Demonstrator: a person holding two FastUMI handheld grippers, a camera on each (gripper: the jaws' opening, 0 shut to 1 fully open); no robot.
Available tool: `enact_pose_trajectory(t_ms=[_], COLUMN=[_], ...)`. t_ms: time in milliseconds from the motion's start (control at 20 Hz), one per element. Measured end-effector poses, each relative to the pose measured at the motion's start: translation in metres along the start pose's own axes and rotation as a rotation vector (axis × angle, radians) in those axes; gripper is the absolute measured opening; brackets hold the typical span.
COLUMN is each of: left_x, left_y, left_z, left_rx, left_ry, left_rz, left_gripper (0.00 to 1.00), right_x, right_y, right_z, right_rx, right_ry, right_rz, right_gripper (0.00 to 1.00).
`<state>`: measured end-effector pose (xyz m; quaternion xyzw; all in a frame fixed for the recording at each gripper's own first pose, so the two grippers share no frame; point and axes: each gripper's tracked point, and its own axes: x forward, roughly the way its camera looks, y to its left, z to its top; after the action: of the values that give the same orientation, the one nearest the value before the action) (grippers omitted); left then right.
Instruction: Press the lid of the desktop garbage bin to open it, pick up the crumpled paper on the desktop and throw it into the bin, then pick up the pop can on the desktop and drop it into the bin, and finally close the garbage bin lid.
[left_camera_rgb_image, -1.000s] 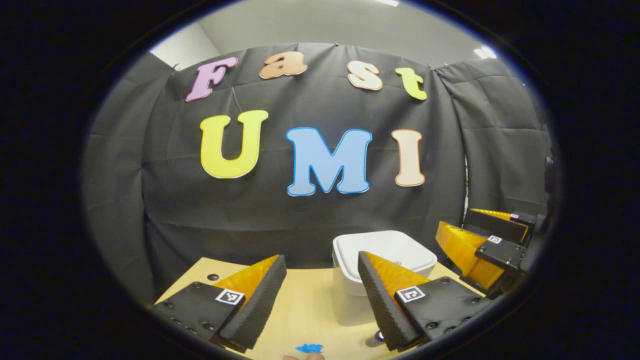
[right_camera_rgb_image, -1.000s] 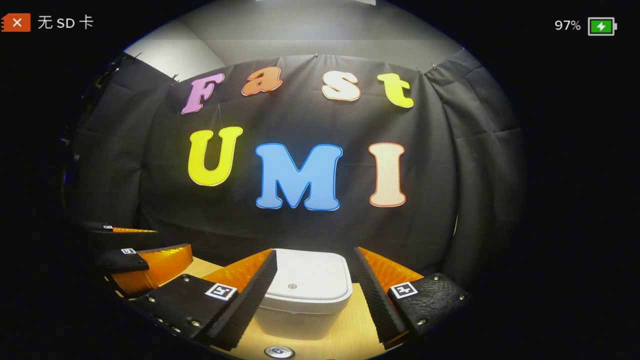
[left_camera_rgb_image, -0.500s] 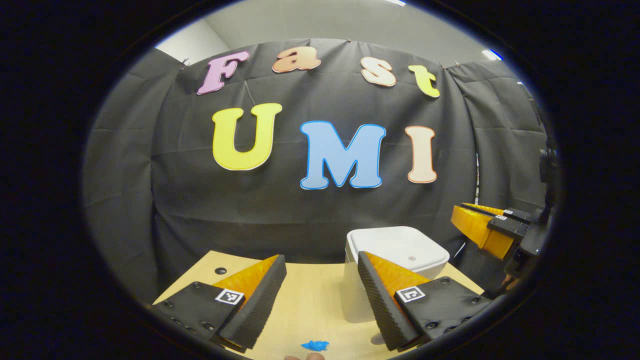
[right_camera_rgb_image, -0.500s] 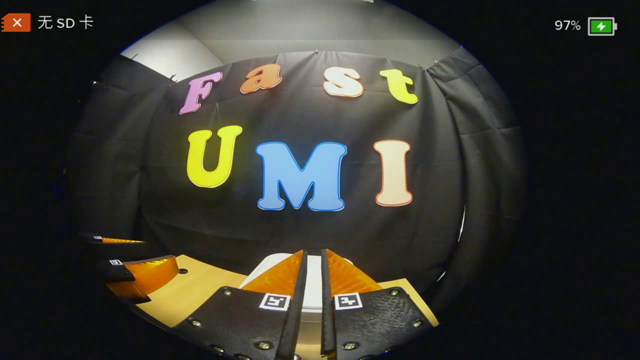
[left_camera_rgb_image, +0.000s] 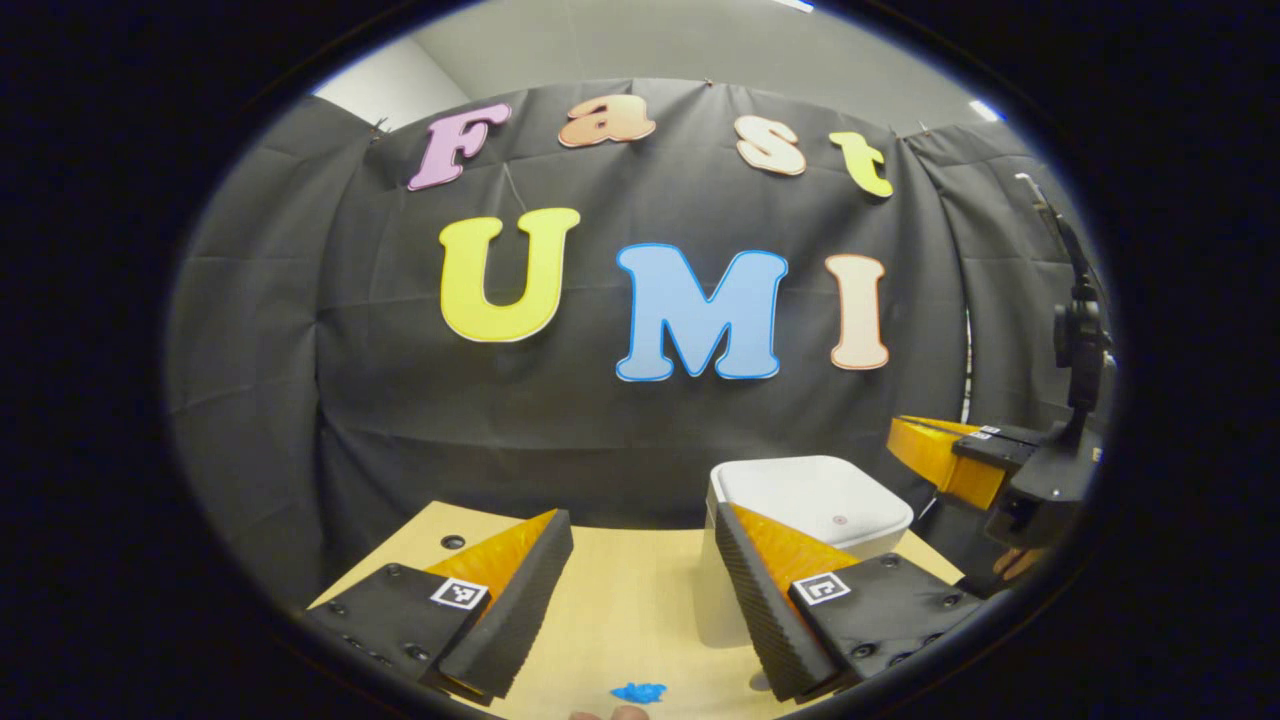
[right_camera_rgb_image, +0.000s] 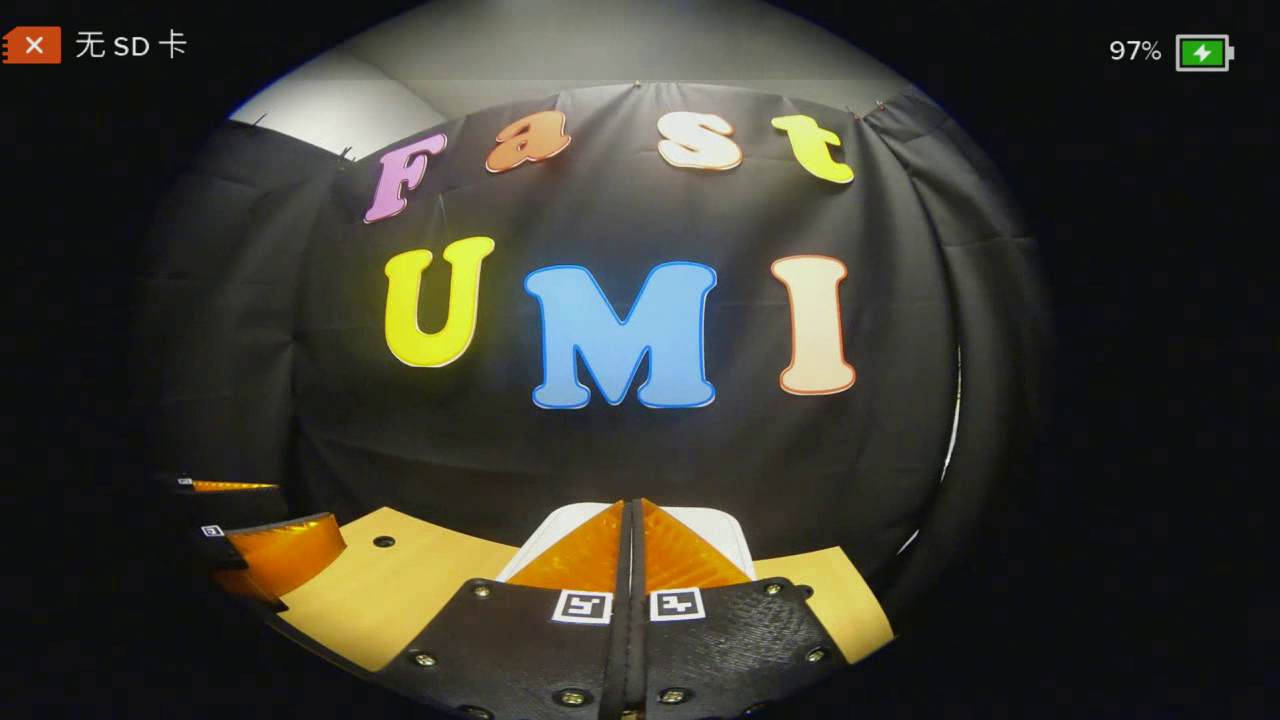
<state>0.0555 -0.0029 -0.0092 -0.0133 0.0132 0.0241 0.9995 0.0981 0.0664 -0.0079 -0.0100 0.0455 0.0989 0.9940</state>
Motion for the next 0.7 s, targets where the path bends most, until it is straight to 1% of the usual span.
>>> enact_pose_trajectory(t_ms=[450, 550, 700], left_x=[0.011, 0.012, 0.013], left_y=[0.006, 0.007, 0.007], left_z=[-0.007, -0.007, -0.008], left_rx=[-0.008, -0.007, -0.001], left_ry=[0.015, 0.015, 0.015], left_rz=[0.012, 0.013, 0.015], left_gripper=[0.95, 0.95, 0.95], right_x=[0.033, 0.036, 0.043], right_y=[0.005, 0.004, 0.009], right_z=[-0.006, -0.013, -0.041], right_rx=[0.025, 0.02, 0.026], right_ry=[0.043, 0.058, 0.129], right_rz=[-0.001, -0.003, 0.013], right_gripper=[0.0, 0.0, 0.0])
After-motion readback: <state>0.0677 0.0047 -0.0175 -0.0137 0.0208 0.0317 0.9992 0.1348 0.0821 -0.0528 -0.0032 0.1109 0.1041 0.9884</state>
